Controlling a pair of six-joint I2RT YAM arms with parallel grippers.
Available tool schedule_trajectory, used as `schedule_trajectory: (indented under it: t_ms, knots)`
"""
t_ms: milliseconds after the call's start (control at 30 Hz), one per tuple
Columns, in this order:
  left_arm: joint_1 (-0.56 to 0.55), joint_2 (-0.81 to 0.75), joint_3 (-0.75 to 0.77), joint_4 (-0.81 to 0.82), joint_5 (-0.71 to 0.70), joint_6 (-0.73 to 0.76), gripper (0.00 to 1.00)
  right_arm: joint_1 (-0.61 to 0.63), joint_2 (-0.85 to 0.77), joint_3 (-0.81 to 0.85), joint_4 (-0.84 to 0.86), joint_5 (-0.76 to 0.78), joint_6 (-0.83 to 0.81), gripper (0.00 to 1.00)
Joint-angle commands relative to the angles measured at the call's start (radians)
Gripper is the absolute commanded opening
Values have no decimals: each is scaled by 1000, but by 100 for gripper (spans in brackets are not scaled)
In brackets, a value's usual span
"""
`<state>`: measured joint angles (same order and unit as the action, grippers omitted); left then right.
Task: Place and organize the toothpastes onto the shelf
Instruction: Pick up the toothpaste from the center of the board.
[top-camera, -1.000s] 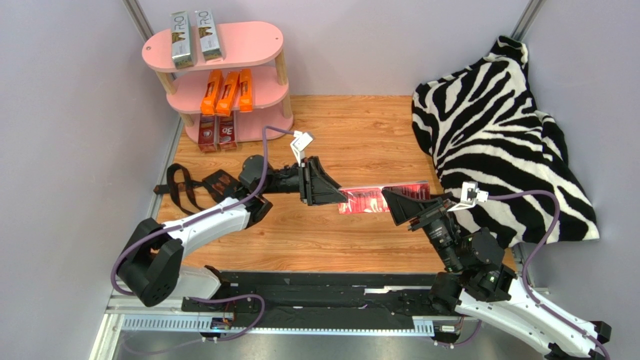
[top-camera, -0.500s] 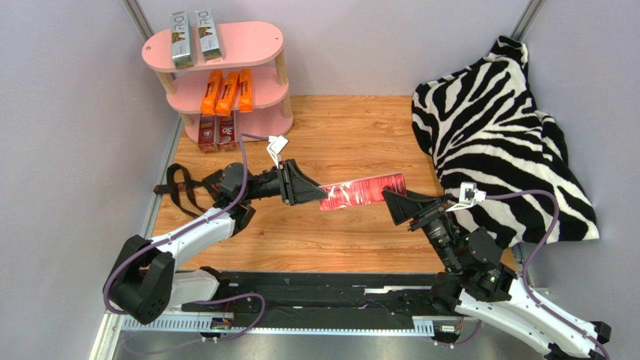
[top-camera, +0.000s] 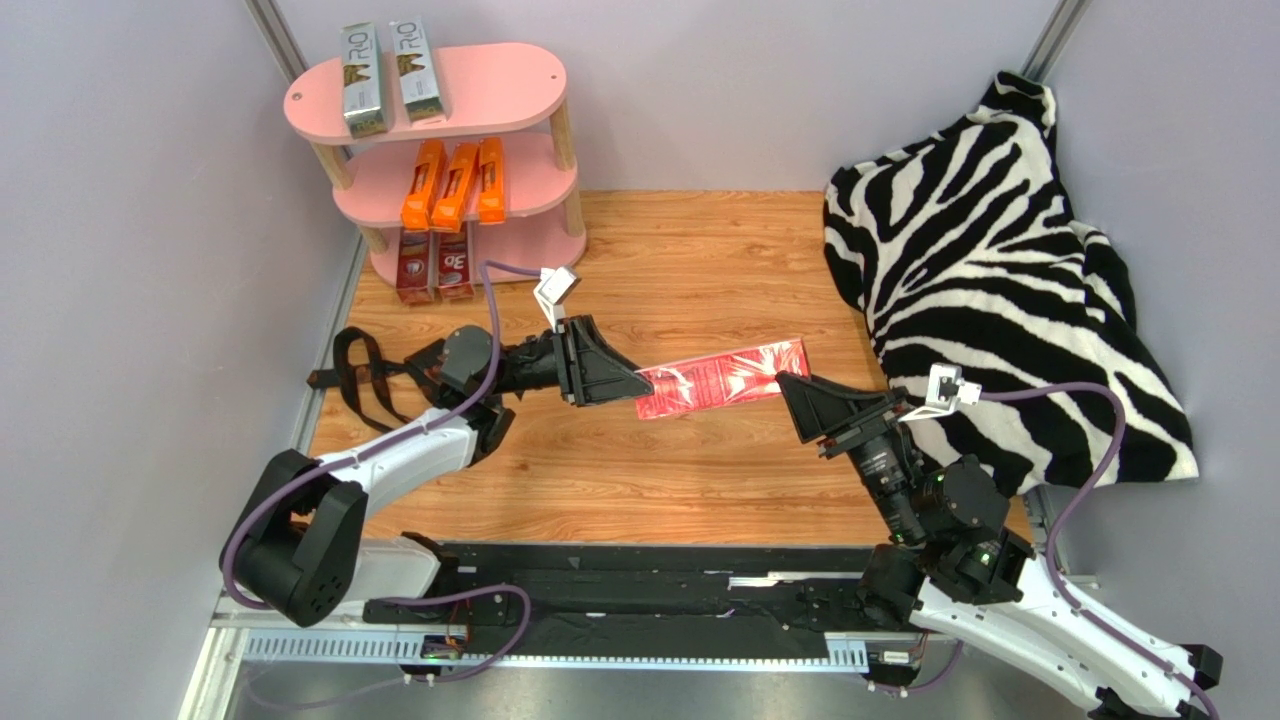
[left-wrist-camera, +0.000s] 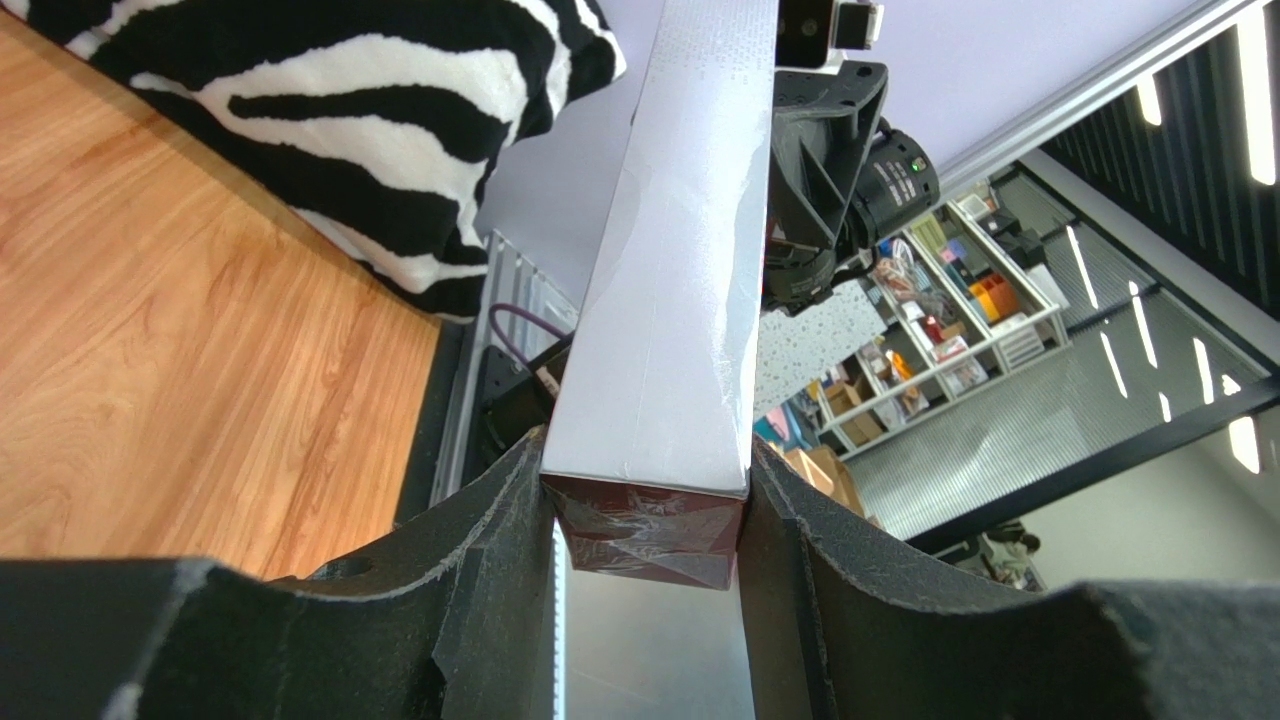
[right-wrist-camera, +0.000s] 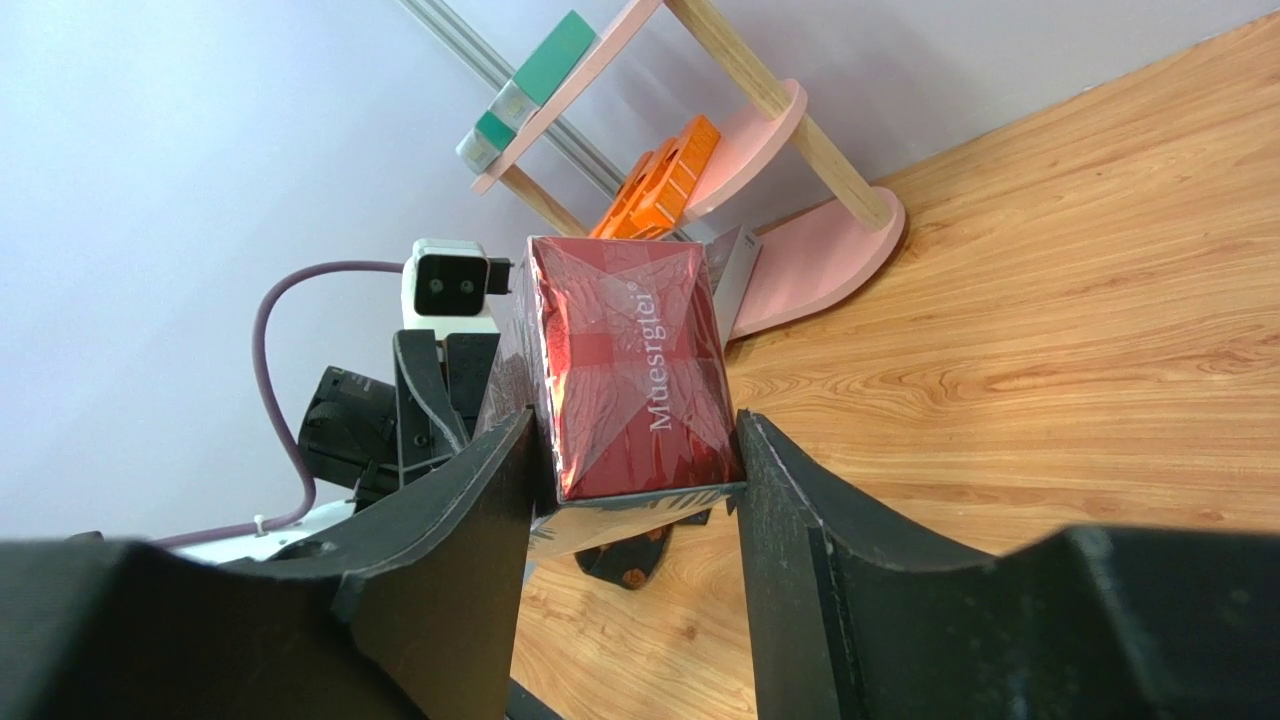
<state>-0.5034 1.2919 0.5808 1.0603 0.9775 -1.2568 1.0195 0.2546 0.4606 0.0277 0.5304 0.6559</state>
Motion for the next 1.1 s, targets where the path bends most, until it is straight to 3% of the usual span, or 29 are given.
schedule_trajectory:
  t_ms: [0,267,400,467,600,667,733,933,1067]
  knots:
    - [-11,14,42,70,27,14,49,8,12,10,87,-37,11,34]
    - [-30,15,65,33,38,45,63,8,14,13,101,-12,-2,32]
    - [-52,26,83,29,32,51,65,8,20,15,104,-12,2,32]
    - [-60,35,93,30,32,51,61,8,18,15,104,-10,4,31]
    - [-64,37,94,32,38,48,31,8,12,10,104,0,4,31]
    - [-64,32,88,33,36,46,26,8,12,9,106,2,2,33]
    - [-64,33,85,29,27,49,24,8,11,13,101,2,-4,37]
    - [-17,41,61,38,-10,34,20,8,-14,23,37,25,-10,78]
    - [69,23,1,36,-31,25,20,8,-38,13,9,43,-4,86]
